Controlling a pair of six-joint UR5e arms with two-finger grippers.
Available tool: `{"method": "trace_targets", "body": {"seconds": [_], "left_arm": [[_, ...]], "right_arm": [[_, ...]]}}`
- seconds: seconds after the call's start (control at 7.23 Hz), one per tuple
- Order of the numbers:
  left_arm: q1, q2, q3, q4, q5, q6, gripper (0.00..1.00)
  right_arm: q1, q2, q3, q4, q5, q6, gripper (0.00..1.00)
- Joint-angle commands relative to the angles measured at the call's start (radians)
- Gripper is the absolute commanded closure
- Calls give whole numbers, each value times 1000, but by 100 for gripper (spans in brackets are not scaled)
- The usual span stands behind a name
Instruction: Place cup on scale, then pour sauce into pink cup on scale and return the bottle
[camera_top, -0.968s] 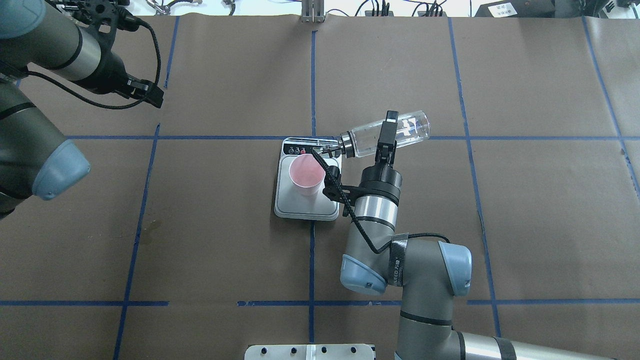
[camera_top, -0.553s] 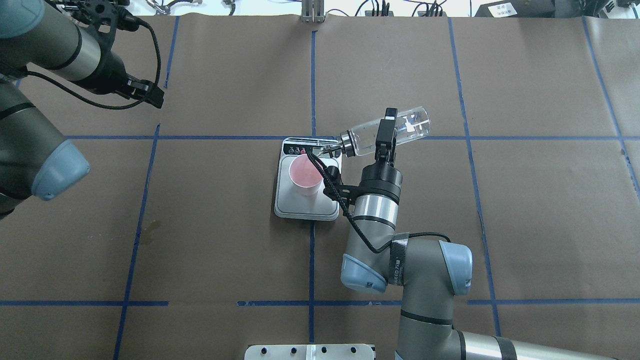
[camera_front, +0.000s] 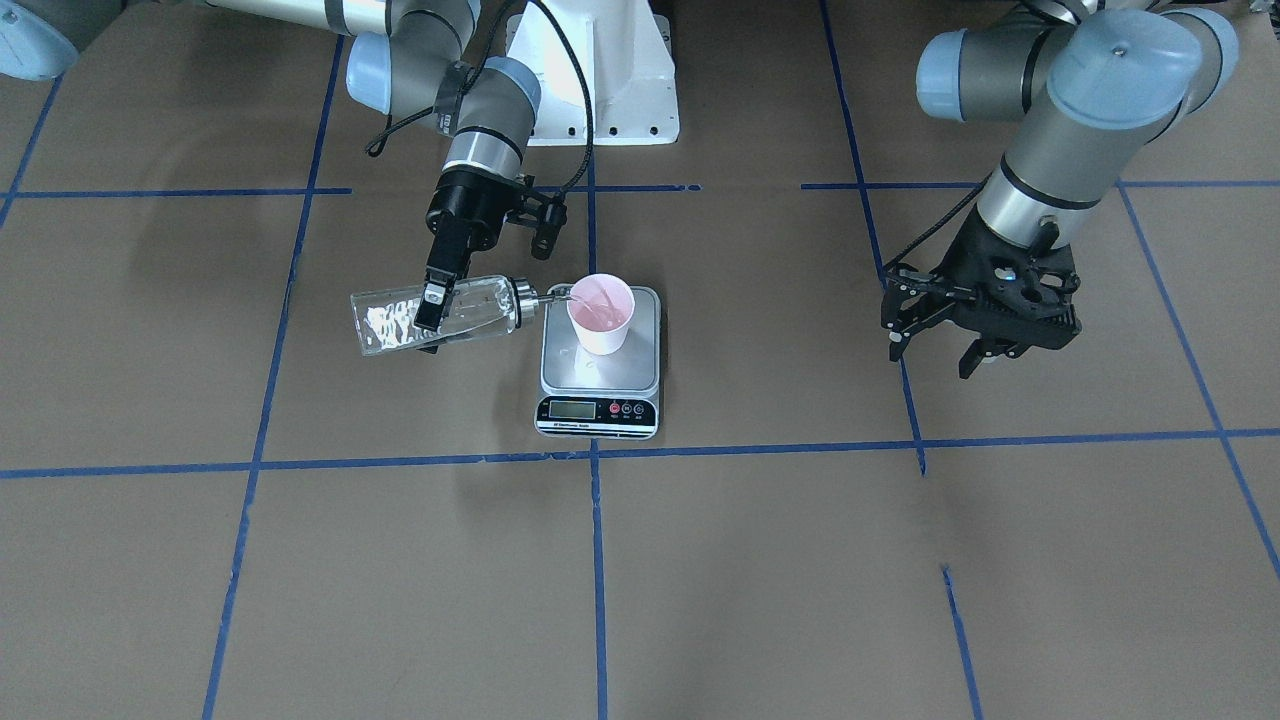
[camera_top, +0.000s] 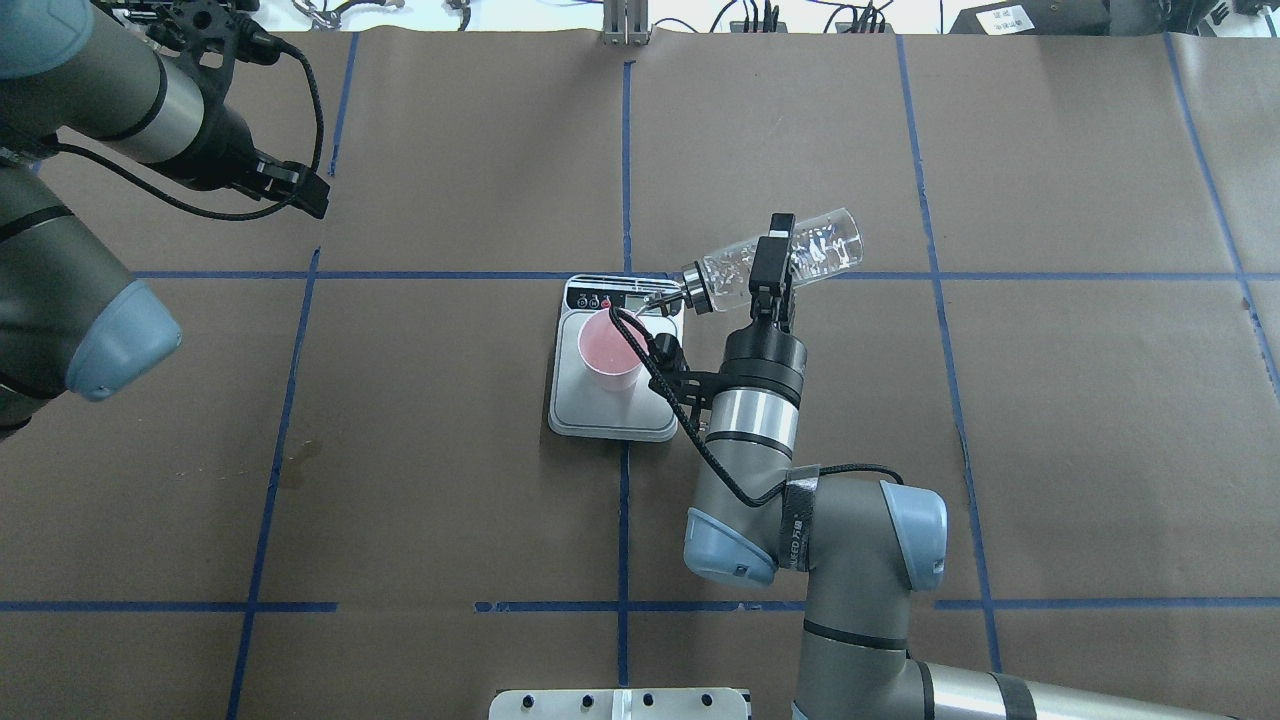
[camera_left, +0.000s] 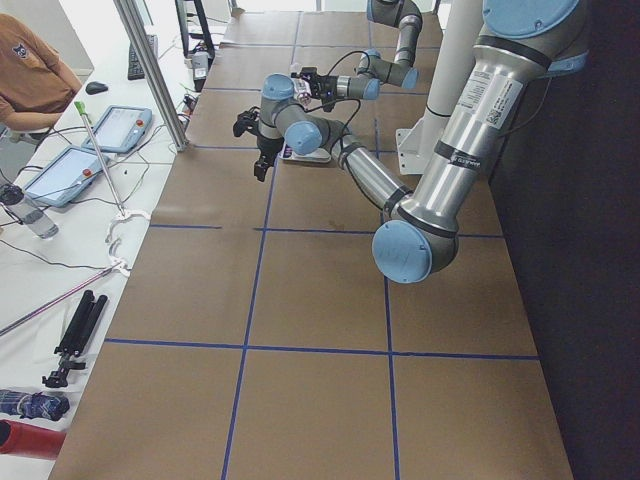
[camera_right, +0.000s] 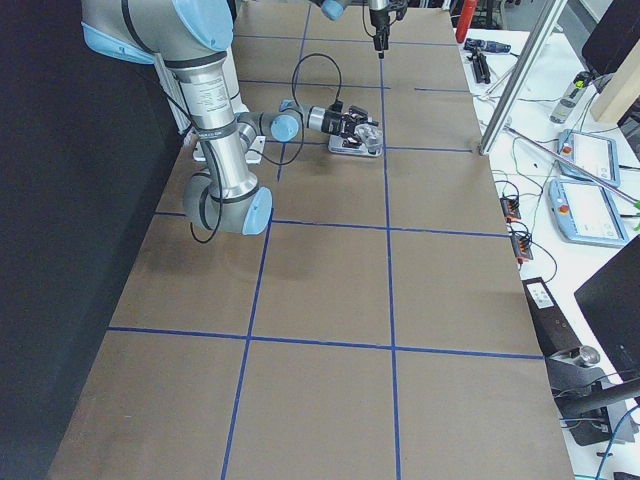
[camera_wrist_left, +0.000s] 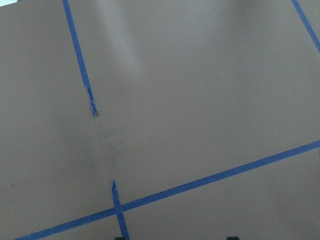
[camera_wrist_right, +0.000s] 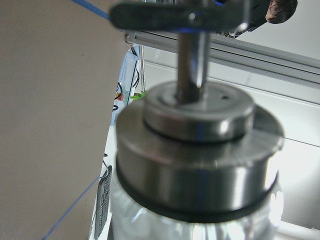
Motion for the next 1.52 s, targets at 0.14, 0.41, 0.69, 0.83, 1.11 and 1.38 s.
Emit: {"method": "trace_targets", "body": {"seconds": [0.14,0.41,0.69,0.83,1.11,1.38], "left_arm": [[1,-1,0,0,0,0,26],[1,-1,0,0,0,0,26],[-1,1,0,0,0,0,26],[1,1,0,0,0,0,26],[-1,1,0,0,0,0,26],[-1,1,-1,0,0,0,26]], "right_arm": [[0,1,2,2,-15,-25,100],[0,0,4,8,-17,-25,100],[2,1,13,15,-14,-11,100],[0,3,25,20,-11,-3,100],[-6,-21,24,146,-4,-2,100],[-14,-47,21,231,11,0,100]]}}
